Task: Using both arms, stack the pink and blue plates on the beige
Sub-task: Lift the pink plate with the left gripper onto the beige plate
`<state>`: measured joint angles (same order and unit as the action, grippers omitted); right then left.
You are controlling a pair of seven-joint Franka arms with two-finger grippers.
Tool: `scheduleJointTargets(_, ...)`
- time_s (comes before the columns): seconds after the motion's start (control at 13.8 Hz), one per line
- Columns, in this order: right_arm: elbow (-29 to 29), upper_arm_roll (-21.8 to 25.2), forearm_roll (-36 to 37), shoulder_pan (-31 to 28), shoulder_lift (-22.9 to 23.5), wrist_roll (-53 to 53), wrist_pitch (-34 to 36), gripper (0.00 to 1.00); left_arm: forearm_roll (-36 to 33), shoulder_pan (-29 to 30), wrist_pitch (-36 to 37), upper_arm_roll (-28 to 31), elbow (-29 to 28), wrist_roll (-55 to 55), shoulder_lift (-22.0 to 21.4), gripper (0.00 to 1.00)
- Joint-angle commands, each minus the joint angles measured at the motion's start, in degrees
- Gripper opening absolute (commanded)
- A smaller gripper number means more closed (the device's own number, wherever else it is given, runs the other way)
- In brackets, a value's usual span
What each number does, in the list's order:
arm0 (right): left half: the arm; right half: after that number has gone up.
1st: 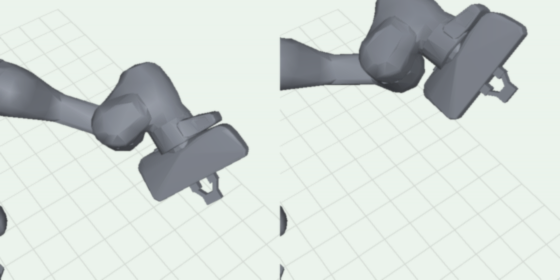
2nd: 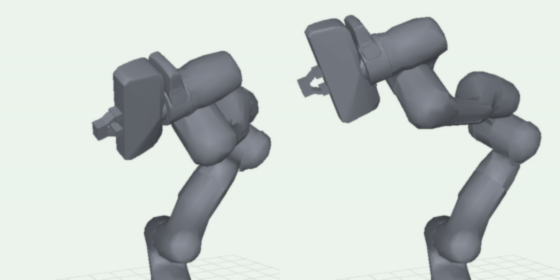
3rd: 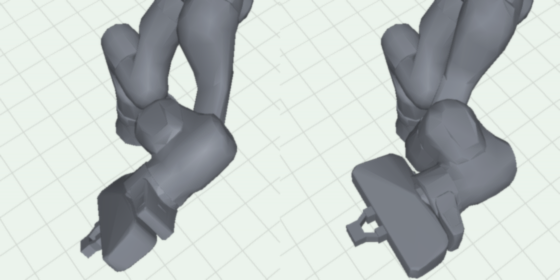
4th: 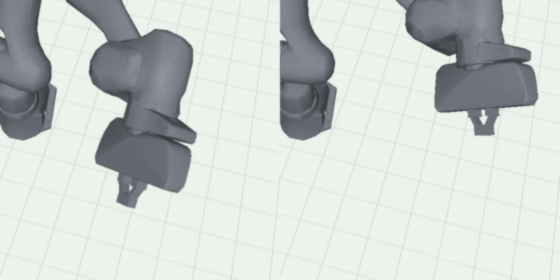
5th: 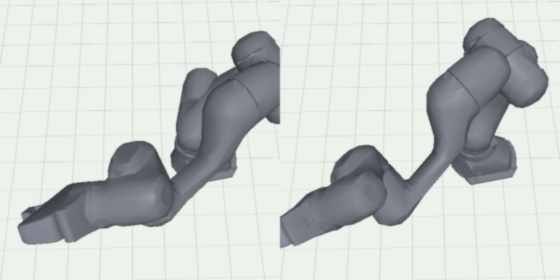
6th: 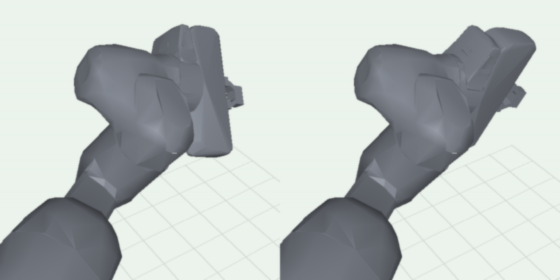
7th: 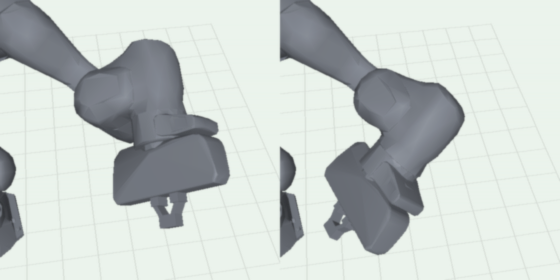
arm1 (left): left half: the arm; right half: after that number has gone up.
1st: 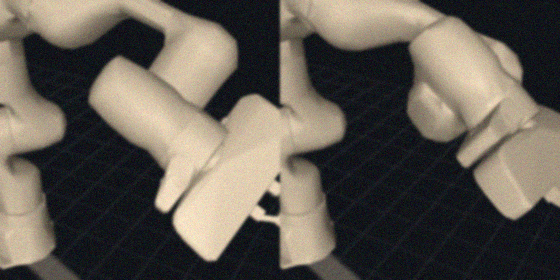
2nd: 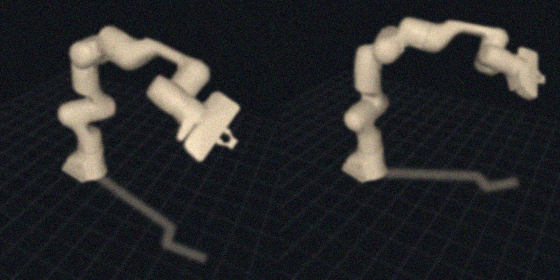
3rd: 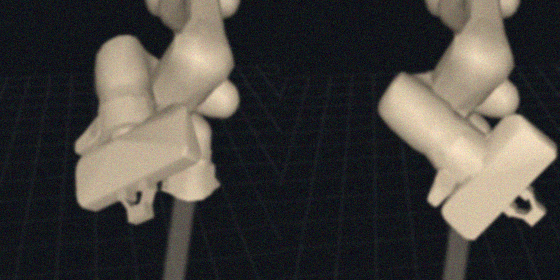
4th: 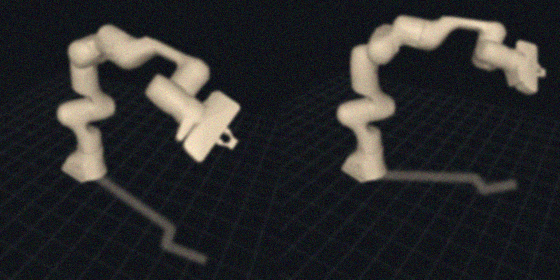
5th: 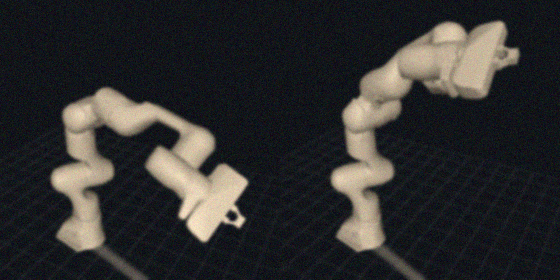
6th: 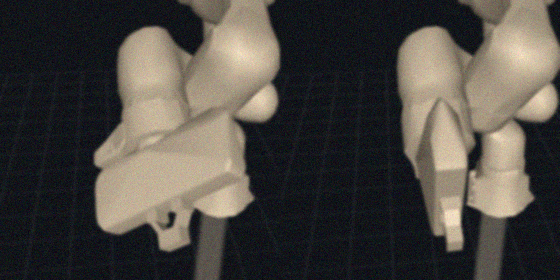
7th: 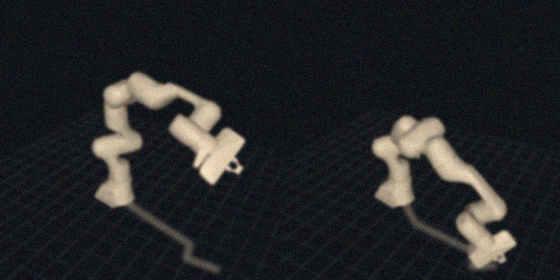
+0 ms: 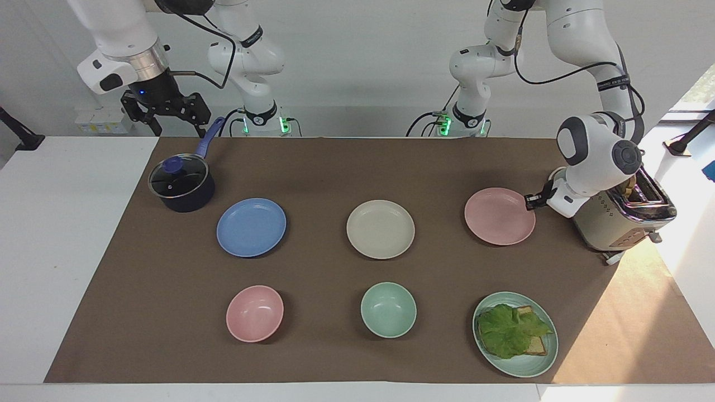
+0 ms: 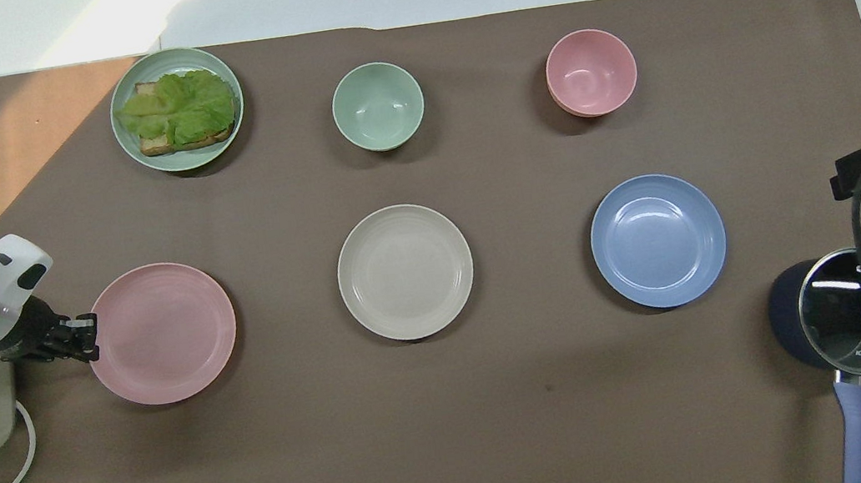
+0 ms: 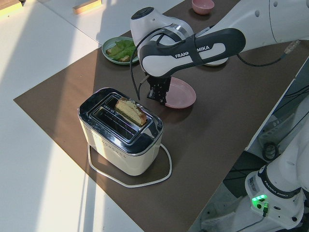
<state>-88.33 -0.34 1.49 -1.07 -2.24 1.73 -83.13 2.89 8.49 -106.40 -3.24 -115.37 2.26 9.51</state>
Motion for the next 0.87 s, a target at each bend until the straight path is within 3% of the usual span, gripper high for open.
scheduleJointTargets(0.0,-1.6,0.3,-1.1,-0.2,-1.3,0.7,-1.0,1.00,2.8,-0.3,6.5,0.2,5.3,0.2,0.0,0.00)
scheduleJointTargets(0.36,-1.7,0.3,-1.1,-0.2,-1.3,0.9,-1.3,1.00,8.4,-2.9,14.3,0.0,11.5,-4.9,-0.5,0.00)
scheduleJointTargets(0.58,-1.7,0.3,-1.1,-0.2,-1.4,0.8,-1.4,1.00,10.2,-10.2,13.1,-0.2,12.1,-17.1,-0.7,0.00)
scheduleJointTargets(0.79,-1.8,0.3,-1.1,-0.2,-1.3,0.8,-1.5,1.00,11.4,-18.1,6.3,-0.2,11.3,-28.1,-0.8,0.00)
